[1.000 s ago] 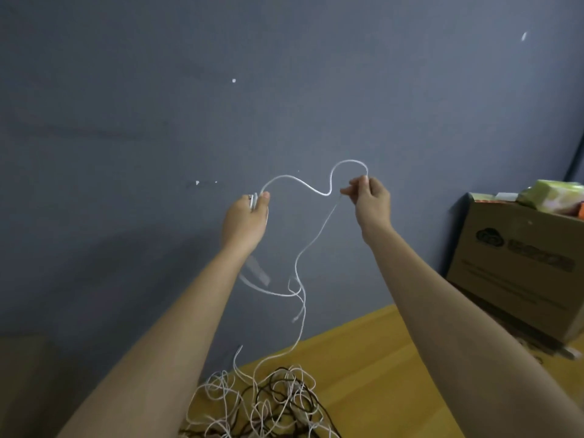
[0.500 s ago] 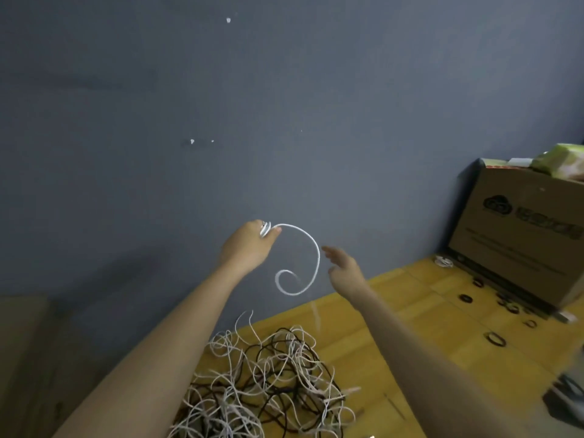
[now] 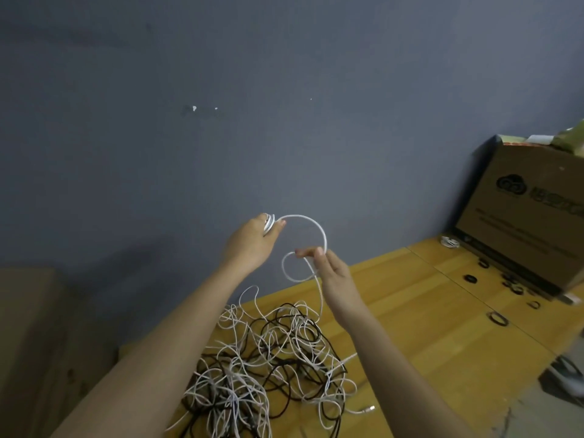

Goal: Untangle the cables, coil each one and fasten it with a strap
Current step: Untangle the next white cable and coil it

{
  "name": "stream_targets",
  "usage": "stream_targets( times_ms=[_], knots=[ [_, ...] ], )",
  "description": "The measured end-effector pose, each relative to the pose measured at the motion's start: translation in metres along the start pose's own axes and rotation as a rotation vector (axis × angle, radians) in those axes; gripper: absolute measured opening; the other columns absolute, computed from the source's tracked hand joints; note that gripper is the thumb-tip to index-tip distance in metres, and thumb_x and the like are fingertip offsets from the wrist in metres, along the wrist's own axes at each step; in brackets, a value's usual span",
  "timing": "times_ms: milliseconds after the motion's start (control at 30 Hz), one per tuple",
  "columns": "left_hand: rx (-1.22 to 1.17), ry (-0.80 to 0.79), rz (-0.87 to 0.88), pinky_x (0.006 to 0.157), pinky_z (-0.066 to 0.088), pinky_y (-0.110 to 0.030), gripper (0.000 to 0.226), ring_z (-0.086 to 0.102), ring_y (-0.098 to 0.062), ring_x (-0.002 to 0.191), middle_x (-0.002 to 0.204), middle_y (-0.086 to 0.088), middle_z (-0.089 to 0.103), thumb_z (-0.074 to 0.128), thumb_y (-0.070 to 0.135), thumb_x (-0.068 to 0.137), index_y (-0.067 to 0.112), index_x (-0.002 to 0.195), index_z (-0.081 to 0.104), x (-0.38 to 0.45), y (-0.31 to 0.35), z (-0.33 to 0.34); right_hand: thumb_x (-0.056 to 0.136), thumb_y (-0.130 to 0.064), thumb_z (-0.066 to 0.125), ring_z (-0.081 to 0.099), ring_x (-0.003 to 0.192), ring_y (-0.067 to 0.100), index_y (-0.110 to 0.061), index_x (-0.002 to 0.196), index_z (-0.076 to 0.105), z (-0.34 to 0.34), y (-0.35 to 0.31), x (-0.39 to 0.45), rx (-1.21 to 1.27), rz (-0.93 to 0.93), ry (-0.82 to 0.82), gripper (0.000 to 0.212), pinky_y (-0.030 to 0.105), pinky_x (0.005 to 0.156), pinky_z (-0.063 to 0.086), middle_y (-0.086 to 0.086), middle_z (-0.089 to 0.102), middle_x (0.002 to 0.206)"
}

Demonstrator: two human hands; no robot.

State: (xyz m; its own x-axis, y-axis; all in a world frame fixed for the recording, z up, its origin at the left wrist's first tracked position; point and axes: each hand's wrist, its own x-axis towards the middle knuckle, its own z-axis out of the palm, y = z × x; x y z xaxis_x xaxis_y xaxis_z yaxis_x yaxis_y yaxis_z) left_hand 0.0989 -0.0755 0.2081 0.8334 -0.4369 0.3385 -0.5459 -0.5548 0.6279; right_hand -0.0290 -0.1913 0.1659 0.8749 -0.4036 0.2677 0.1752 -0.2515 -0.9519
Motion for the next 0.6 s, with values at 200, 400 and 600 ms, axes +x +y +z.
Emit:
stream_targets(
  times_ms=[200,400,600],
  knots=[
    [-0.571,-0.491,-0.081,0.053,0.031,-0.024,0.036,0.029,-0.009,0.042,0.048,0.008,0.034,0.051,0.041,0.095,0.013,0.071,0.049,-0.03,-0.001,-0.017,0.098,-0.035,0.047,0.028,0.042,0.007,-0.011,0.077,0.062,-0.033,0.015,0.023,0.123,0.113,0.288,0.035,0.022,0.045,0.029,-0.009,0.03,0.047],
    [-1.228,-0.56,-0.088,0.052,0.042,-0.018,0.03,0.025,-0.005,0.036,0.042,0.008,0.029,0.046,0.033,0.087,0.014,0.066,0.038,-0.051,0.019,-0.03,0.104,-0.041,0.023,0.063,0.083,0.028,-0.017,0.12,0.049,-0.002,0.024,0.004,-1.169,-0.041,-0.151,0.04,0.037,0.067,0.05,0.007,0.062,0.097],
    [-0.925,-0.141,-0.034,0.064,0.038,-0.016,0.015,0.042,-0.004,0.055,0.063,0.006,0.045,0.039,0.015,0.103,0.015,0.088,0.039,-0.051,0.014,0.002,0.1,-0.019,0.036,0.058,0.076,0.035,-0.018,0.128,0.042,0.037,0.064,-0.031,-0.886,-0.012,-0.309,0.029,0.038,0.061,0.044,0.015,0.063,0.091]
  ],
)
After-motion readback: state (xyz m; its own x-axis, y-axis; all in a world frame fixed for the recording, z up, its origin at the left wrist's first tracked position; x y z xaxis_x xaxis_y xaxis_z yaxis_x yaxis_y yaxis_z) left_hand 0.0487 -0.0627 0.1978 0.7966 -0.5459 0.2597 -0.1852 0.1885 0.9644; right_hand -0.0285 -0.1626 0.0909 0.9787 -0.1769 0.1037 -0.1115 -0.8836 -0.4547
